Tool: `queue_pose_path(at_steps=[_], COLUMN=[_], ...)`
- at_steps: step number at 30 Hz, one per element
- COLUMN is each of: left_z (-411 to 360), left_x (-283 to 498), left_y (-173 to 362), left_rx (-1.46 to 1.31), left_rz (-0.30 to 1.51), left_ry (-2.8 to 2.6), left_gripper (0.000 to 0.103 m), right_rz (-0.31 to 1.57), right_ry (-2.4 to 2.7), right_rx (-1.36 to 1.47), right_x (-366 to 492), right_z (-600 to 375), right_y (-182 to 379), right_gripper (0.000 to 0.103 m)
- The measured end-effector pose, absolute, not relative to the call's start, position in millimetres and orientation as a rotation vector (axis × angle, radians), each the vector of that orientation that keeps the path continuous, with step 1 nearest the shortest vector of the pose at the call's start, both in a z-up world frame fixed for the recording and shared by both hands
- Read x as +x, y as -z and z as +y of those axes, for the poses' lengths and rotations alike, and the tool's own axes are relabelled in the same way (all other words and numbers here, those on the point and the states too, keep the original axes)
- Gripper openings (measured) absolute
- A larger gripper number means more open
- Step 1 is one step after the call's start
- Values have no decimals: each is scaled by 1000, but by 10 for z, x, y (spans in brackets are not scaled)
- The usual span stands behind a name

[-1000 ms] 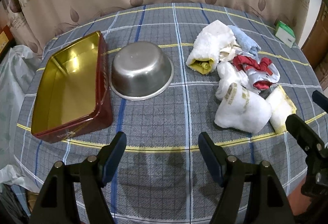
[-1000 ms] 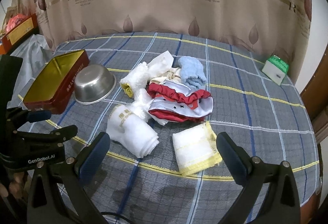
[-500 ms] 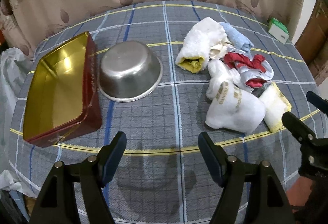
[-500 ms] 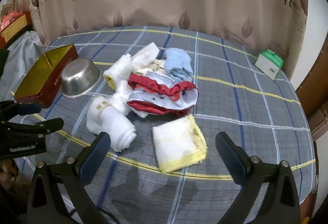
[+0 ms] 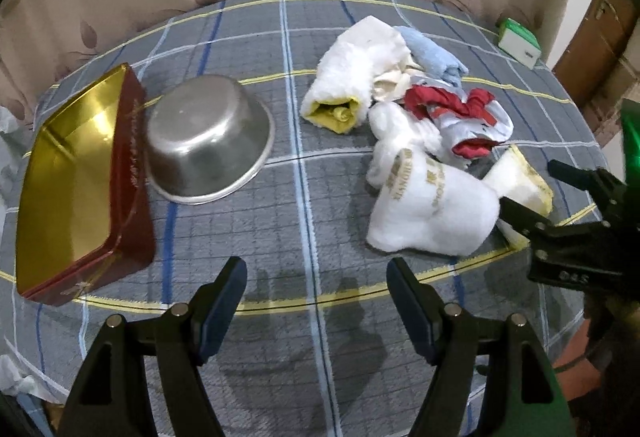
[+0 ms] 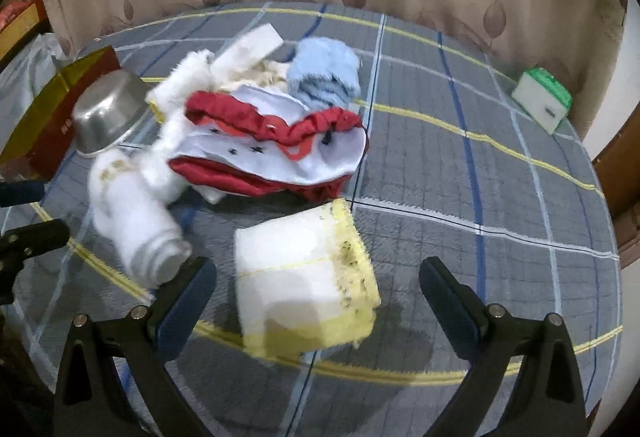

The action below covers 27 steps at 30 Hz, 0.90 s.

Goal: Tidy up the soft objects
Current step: 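Grasp the white towel with yellow edging with the right gripper, then grasp a white sock with the left gripper while the right gripper holds the towel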

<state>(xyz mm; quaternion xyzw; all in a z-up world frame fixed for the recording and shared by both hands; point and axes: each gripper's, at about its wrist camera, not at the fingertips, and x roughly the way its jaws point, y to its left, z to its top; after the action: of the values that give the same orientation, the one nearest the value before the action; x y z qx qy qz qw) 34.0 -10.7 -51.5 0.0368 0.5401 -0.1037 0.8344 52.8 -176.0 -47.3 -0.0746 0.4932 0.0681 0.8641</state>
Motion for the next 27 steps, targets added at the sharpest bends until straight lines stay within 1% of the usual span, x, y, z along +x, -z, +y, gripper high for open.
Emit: queue_pose_path(at_steps=[1, 4, 6, 7, 9, 13, 16, 20, 27], left_z=[-130, -196, -228, -252, -283, -328, -374, -470, -606], left_x=[345, 362, 381, 391, 400, 426, 446, 506, 724], left_y=[524, 548, 570, 576, 580, 581, 528, 443, 424], left_rx=[86, 96, 88, 85, 77, 48, 11, -13, -43], left_rz=[1146, 1151, 1162, 1164, 1172, 1198, 1215, 1231, 1249], left_ry=[230, 270, 296, 313, 346, 394, 410, 402, 389], left_gripper=[74, 74, 74, 74, 74, 74, 74, 74, 74], right_rz=[1039, 1052, 1061, 1063, 1069, 1040, 1024, 1047, 1058], right_ry=[-137, -139, -162, -167, -187, -171, -161, -145, -116], right_rx=[-154, -158, -138, -123, -92, -93, -72, -60, -25], right_x=[552, 610, 631, 635, 641, 618, 608, 630, 621], right_z=[-1775, -1785, -1793, -1798, -1802, -1789, -1832, -1896, -2038], right_y=[508, 600, 646, 663, 698, 683, 691, 686, 687], right_gripper=[100, 94, 85, 74, 68, 64, 64, 64, 65])
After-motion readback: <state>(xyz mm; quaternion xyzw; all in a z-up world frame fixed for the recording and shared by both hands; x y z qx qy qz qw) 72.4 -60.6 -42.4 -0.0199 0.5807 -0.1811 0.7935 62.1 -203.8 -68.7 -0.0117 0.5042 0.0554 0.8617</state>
